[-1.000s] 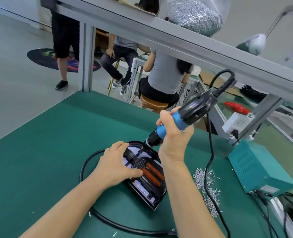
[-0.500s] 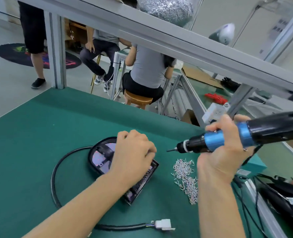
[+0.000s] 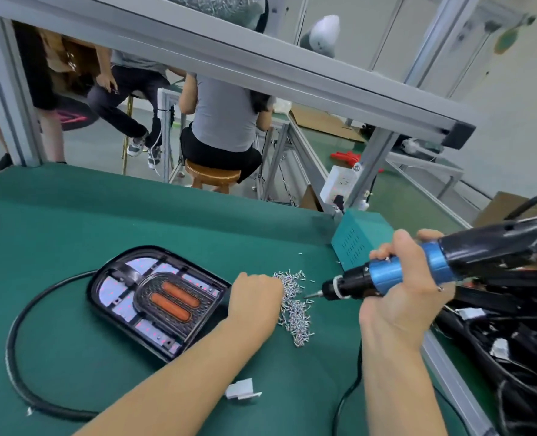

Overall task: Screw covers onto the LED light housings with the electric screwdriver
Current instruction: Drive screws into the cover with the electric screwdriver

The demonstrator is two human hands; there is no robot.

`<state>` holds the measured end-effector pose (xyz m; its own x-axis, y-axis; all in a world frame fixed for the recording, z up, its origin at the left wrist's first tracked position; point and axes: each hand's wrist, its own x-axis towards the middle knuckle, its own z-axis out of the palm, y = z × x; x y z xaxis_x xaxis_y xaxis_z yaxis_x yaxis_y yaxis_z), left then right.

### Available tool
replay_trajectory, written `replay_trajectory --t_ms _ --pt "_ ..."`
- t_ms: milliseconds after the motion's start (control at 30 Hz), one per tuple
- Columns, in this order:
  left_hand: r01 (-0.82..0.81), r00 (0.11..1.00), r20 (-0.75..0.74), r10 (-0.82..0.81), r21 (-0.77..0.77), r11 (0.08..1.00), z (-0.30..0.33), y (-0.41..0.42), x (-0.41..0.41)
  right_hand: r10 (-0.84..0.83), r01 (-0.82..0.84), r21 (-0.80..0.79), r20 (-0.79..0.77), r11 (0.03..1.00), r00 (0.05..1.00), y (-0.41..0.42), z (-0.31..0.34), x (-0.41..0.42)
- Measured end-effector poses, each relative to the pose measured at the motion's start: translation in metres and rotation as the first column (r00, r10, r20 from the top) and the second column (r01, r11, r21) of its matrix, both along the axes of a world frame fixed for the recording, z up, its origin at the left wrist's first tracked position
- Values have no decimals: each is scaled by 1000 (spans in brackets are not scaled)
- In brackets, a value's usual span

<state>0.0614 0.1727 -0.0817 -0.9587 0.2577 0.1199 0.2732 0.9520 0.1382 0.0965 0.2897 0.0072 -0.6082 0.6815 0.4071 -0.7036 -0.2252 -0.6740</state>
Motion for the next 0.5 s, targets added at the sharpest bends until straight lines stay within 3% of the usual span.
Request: replay_trajectory --t_ms 300,433,500 --pt "51 997 -55 -51 -5 999 -8 -6 1 54 -54 16 17 998 998 -3 -7 -5" --pt "78 997 -11 -79 -35 996 -1 -7 9 70 -71 22 28 997 997 -9 -6 -6" --pt "70 997 -36 -69 13 997 6 -7 17 79 -79 3 23 997 997 -12 -4 -6"
